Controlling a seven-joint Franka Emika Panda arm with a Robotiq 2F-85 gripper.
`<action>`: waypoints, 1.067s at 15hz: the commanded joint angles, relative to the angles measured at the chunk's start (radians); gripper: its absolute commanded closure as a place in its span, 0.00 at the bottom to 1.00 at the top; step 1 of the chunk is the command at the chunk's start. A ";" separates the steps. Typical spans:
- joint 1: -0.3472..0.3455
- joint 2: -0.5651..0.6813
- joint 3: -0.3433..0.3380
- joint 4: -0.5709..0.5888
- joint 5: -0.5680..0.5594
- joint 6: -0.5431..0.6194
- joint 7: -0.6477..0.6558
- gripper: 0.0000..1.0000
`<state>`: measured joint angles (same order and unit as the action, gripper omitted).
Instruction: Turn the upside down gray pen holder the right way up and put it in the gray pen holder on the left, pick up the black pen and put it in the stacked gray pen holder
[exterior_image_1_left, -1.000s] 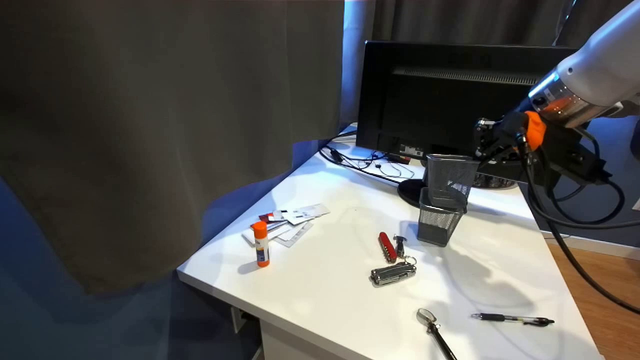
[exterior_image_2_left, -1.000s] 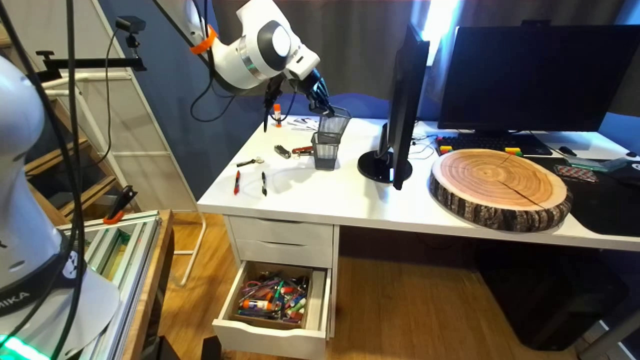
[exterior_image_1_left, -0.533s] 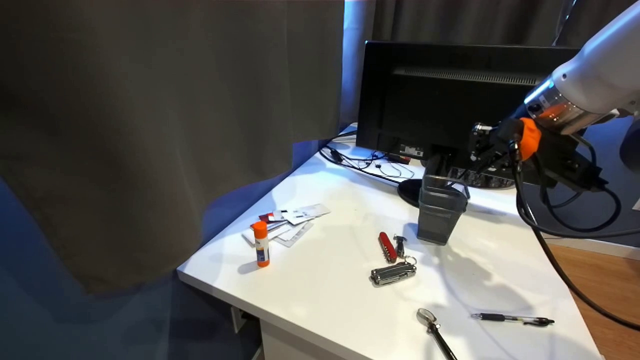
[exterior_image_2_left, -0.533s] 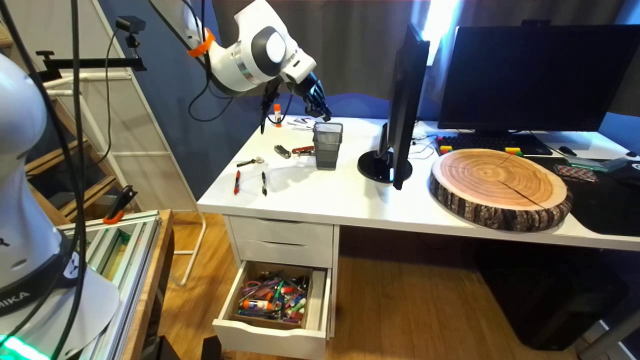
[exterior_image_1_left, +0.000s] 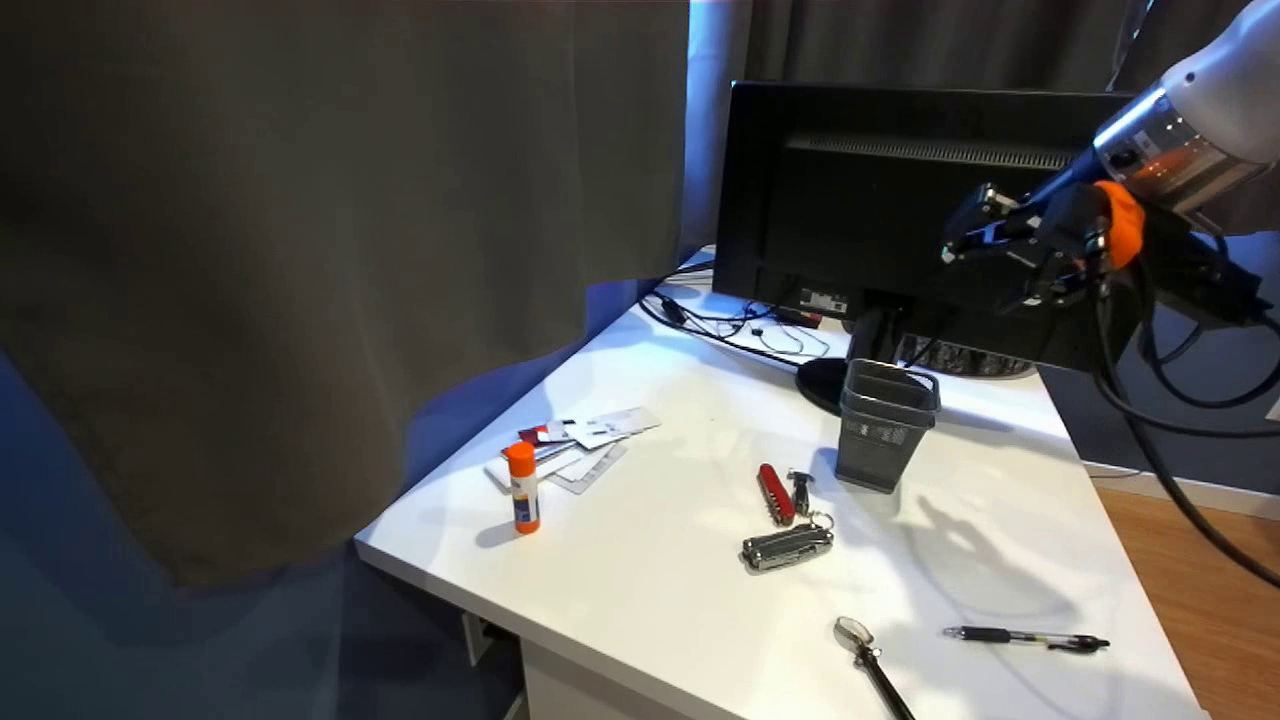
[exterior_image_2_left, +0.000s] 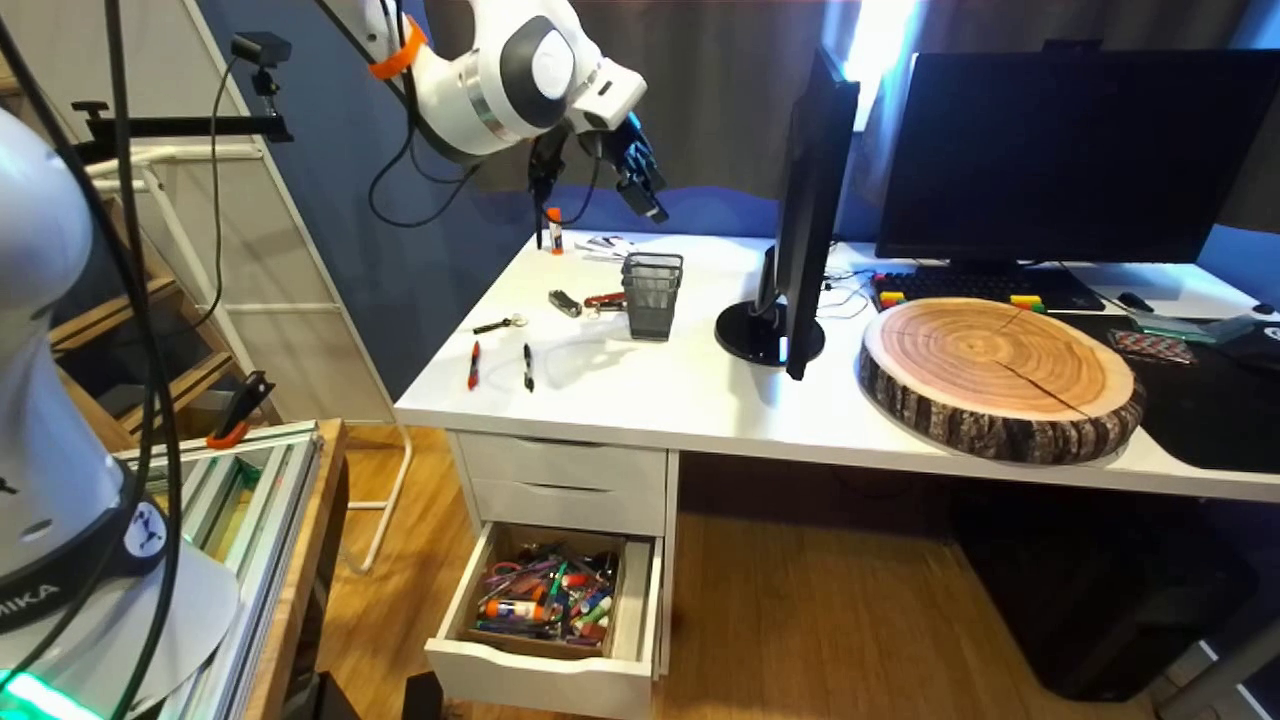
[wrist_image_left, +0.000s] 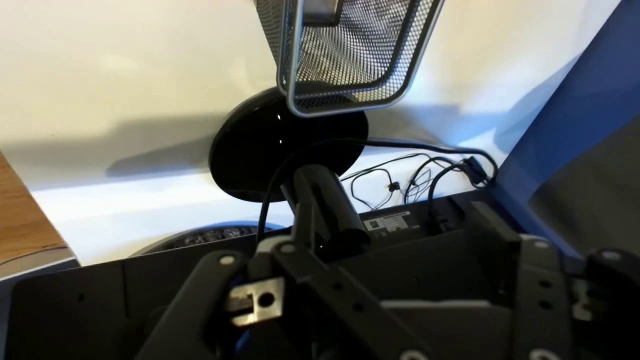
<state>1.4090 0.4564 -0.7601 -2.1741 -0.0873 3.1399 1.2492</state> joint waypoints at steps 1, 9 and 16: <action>-0.131 -0.221 0.170 -0.099 -0.015 -0.105 -0.152 0.00; -0.420 -0.294 0.520 -0.094 0.110 -0.374 -0.205 0.00; -0.494 -0.283 0.593 -0.095 0.117 -0.375 -0.178 0.00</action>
<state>1.0277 0.1688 -0.2874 -2.2674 0.0371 2.7668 1.0240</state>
